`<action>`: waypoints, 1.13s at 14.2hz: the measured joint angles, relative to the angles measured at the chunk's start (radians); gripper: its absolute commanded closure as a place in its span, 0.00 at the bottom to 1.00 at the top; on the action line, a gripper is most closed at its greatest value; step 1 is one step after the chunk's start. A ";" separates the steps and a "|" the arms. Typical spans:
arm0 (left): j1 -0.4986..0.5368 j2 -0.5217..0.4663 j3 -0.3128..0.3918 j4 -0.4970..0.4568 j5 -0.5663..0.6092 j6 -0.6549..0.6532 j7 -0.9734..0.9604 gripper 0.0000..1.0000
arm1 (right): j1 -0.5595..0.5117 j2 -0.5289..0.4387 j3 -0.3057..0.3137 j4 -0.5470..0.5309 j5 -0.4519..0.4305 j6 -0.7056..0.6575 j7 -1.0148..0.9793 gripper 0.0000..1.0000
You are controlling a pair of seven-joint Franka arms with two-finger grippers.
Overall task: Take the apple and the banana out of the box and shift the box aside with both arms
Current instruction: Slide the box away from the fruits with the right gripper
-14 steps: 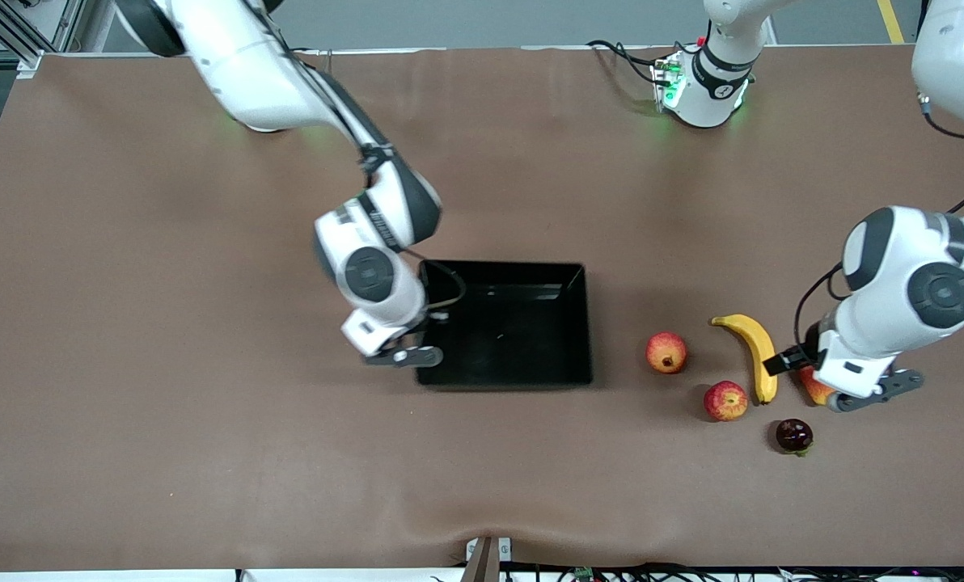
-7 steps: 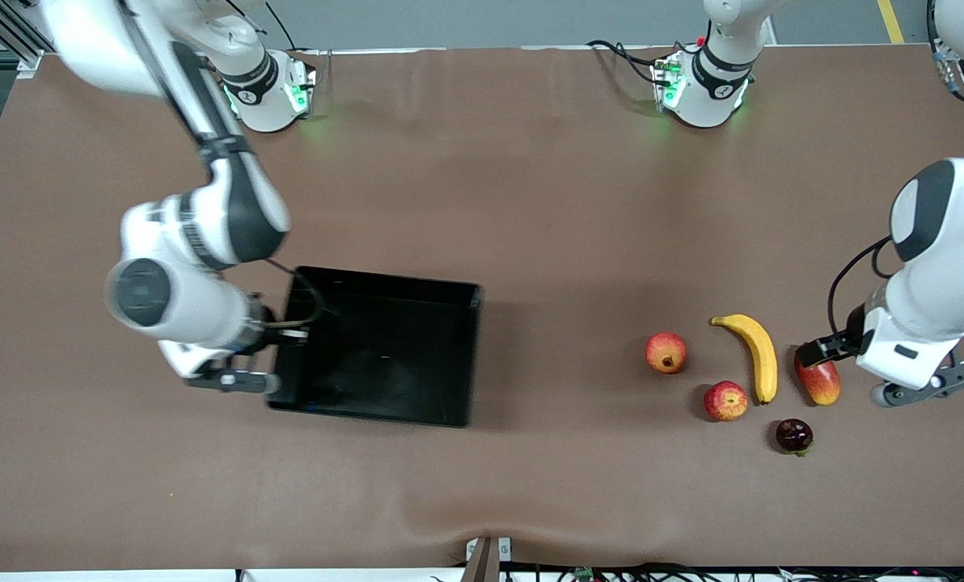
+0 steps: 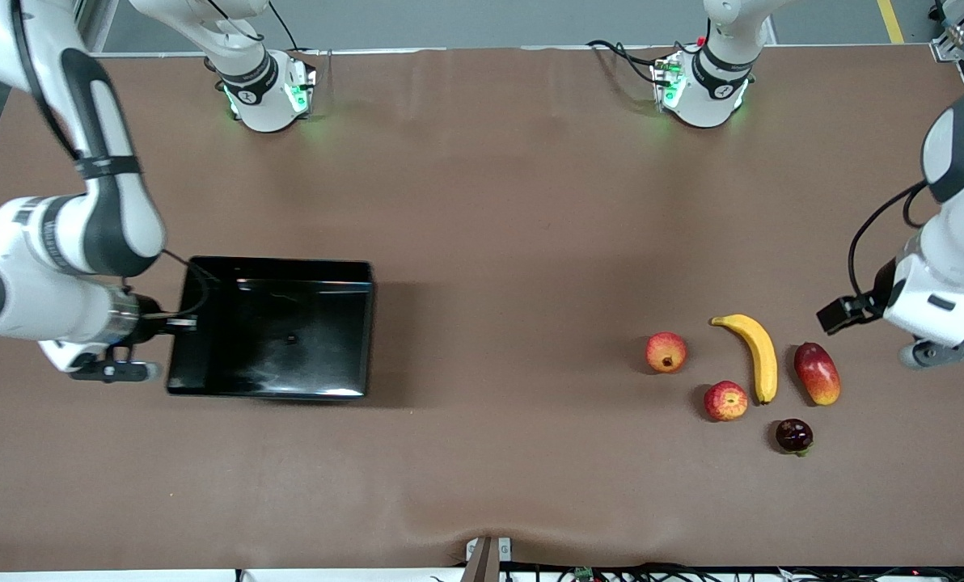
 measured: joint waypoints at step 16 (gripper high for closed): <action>-0.247 -0.225 0.228 -0.036 -0.213 -0.093 0.088 0.00 | -0.269 0.122 0.002 -0.107 -0.002 0.216 -0.202 0.00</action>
